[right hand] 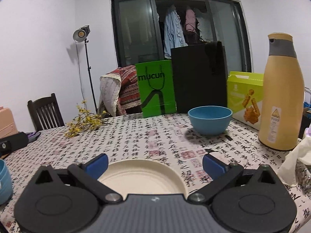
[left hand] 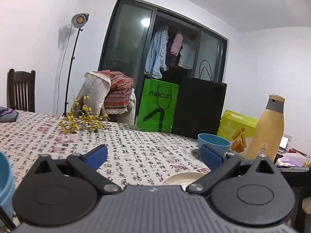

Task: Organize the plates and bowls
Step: 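Move both open grippers away from the bowls toward the tan thermos, then bring both open grippers to the blue bowl beside the yellow-green box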

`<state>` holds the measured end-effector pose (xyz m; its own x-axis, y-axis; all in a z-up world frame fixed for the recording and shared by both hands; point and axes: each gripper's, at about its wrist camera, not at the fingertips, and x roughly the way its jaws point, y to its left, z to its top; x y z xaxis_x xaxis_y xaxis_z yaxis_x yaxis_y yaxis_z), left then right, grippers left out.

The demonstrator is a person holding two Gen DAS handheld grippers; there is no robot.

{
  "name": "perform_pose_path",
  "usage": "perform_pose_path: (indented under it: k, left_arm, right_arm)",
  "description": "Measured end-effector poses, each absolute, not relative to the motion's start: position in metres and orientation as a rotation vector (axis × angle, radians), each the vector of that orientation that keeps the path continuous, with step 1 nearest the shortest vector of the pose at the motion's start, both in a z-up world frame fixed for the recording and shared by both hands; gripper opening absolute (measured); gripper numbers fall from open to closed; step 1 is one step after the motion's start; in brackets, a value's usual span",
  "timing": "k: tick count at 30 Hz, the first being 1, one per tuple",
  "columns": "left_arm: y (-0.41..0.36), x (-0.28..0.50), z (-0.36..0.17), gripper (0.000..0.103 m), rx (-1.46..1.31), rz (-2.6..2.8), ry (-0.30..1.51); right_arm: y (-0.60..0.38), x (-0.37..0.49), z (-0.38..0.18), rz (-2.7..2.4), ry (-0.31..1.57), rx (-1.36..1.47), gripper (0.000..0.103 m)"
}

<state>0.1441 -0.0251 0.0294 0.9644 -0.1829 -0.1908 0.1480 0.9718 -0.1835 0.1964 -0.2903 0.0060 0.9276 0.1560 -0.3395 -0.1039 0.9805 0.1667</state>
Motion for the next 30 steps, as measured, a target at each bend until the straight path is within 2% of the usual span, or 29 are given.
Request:
perform_pose_path:
  k: [30]
  left_arm:
    - [-0.088, 0.232, 0.055, 0.103, -0.187, -0.2, 0.349]
  right_arm:
    - [-0.363, 0.245, 0.023, 0.059, 0.314, 0.131, 0.103]
